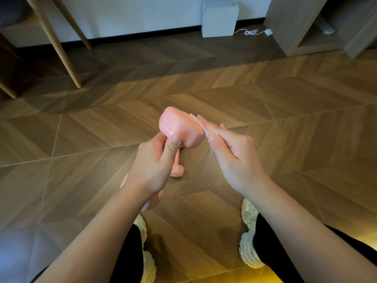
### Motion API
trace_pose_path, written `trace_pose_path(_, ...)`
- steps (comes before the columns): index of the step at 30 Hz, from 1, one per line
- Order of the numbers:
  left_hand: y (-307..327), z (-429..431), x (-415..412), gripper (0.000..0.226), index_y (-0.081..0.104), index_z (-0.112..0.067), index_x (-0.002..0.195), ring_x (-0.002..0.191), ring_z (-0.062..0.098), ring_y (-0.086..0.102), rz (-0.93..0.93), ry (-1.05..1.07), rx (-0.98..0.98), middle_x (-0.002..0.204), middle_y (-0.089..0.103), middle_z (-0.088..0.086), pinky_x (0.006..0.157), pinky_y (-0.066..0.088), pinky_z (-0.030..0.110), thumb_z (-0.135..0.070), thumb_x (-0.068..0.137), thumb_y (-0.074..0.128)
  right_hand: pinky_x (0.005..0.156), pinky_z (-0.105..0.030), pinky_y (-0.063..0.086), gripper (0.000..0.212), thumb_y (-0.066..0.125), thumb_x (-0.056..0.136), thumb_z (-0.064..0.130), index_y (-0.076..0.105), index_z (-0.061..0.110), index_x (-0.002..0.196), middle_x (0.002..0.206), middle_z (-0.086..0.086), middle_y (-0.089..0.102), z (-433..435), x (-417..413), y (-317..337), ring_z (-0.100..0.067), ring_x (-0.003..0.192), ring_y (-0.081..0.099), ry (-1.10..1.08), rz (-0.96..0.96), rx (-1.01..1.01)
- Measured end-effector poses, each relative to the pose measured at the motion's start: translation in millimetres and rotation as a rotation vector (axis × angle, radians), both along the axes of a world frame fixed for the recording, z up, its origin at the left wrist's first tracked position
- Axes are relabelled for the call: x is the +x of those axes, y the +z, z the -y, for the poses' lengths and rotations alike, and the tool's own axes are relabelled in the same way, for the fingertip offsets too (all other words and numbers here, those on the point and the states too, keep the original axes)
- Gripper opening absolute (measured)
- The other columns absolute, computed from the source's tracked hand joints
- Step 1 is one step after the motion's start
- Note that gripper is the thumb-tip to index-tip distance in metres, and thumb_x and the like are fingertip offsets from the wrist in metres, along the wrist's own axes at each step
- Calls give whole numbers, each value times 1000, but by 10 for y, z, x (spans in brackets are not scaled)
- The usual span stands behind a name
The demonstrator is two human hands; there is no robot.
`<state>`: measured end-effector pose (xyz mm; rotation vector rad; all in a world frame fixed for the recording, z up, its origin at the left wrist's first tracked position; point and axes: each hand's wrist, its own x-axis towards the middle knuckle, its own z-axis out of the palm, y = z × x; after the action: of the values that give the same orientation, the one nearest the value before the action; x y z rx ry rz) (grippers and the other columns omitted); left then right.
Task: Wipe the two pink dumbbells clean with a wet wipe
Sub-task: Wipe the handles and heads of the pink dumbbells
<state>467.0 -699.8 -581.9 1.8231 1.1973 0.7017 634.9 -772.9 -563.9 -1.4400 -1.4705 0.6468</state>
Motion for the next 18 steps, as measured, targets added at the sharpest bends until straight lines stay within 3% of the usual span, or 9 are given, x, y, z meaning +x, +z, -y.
trace_pose_path(3, 7, -3, 0, 52, 51, -32, 67, 50, 4, 53, 35, 9, -11, 57, 60, -14, 56, 38, 29, -77, 83, 29, 120, -43, 26, 39, 38, 103, 14, 52, 16, 140, 117, 26, 65, 10, -12, 20, 1, 123, 55, 13, -1, 52)
trace_pose_path(6, 1, -8, -10, 54, 50, -32, 67, 50, 6, 53, 12, 2, 6, 56, 59, -12, 57, 39, 31, -78, 82, 28, 119, -41, 27, 39, 38, 102, 19, 54, 20, 137, 84, 45, 55, -16, -8, 13, 11, 98, 54, -11, -34, -16)
trace_pose_path(10, 21, -7, -22, 62, 51, -32, 68, 50, 6, 51, 42, 16, -8, 57, 58, -13, 57, 41, 33, -89, 77, 27, 114, -41, 35, 36, 39, 103, 15, 63, 11, 130, 108, 25, 64, 1, -6, 18, 5, 103, 54, -25, -64, 19)
trace_pose_path(13, 38, 4, -24, 68, 51, -32, 67, 50, 6, 50, 45, 1, -6, 56, 56, -8, 56, 42, 34, -95, 72, 24, 108, -37, 40, 37, 39, 103, 16, 63, 12, 131, 88, 40, 57, 0, 2, 21, 7, 96, 54, -38, -77, -12)
trace_pose_path(15, 54, 8, -20, 69, 52, -33, 69, 50, 5, 50, 76, 6, -22, 57, 57, -9, 56, 42, 35, -96, 71, 25, 101, -28, 45, 37, 40, 102, 15, 64, 26, 128, 107, 32, 62, -5, -18, 39, 8, 99, 56, -43, -91, 3)
trace_pose_path(16, 54, 10, -20, 68, 53, -33, 69, 50, 5, 50, 78, 3, -21, 57, 57, -10, 56, 42, 35, -96, 71, 26, 90, -18, 44, 41, 40, 102, 16, 69, 42, 113, 109, 27, 63, -14, -15, 55, 12, 92, 56, -54, -112, -7)
trace_pose_path(17, 53, 13, -17, 68, 52, -33, 69, 50, 5, 50, 70, -5, -10, 57, 57, -9, 56, 42, 35, -95, 71, 25, 82, -12, 39, 46, 40, 102, 17, 69, 53, 96, 102, 30, 64, -23, -3, 62, 14, 84, 54, -63, -121, -12)
trace_pose_path(18, 53, 17, -12, 68, 52, -33, 69, 50, 5, 50, 63, -17, 0, 56, 56, -8, 55, 42, 35, -95, 71, 25, 79, -9, 35, 47, 40, 102, 16, 67, 54, 95, 93, 34, 63, -19, -2, 70, 15, 79, 52, -57, -129, -11)
